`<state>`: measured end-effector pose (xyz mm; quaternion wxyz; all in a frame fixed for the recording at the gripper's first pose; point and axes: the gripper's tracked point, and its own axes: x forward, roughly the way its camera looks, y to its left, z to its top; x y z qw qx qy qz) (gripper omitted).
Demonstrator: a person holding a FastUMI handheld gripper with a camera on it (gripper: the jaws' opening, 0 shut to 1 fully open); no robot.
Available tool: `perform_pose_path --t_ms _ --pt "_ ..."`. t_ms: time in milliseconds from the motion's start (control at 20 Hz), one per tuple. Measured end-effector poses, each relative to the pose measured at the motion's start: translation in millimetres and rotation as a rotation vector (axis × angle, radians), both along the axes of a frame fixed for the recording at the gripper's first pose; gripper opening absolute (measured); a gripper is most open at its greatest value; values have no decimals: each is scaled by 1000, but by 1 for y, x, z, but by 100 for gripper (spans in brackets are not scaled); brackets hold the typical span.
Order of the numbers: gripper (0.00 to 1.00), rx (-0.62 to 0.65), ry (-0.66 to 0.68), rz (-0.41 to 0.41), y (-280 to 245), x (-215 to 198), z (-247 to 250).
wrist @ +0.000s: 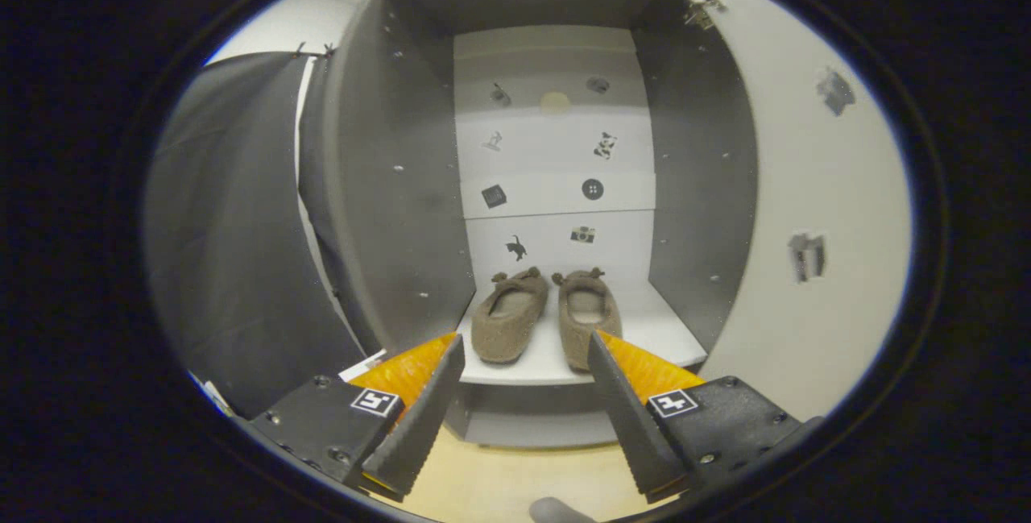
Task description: Open the shoe cabinet door, grab the shoes and put them into the shoe cabinet, then close the shoe cabinet door.
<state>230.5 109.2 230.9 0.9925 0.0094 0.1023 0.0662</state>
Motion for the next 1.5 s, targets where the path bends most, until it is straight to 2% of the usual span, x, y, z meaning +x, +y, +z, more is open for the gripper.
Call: perform_pose_path --t_ms 400,550,700,850,1050,1150,1300,1500 --pt "98 -36 -100 -29 -52 -169 24" --pt "98 -88 -126 -74 -88 -218 36" --pt "98 -84 -137 -120 -129 -261 45" --pt "98 -99 -164 -205 -186 -292 53" --pt "98 -126 -171 -289 -259 -308 54" --pt "98 -110 -183 -297 -284 -303 58" --pt "98 -93 -161 -271 -315 -280 52" --pt "98 -78 -121 -192 -336 -243 41"
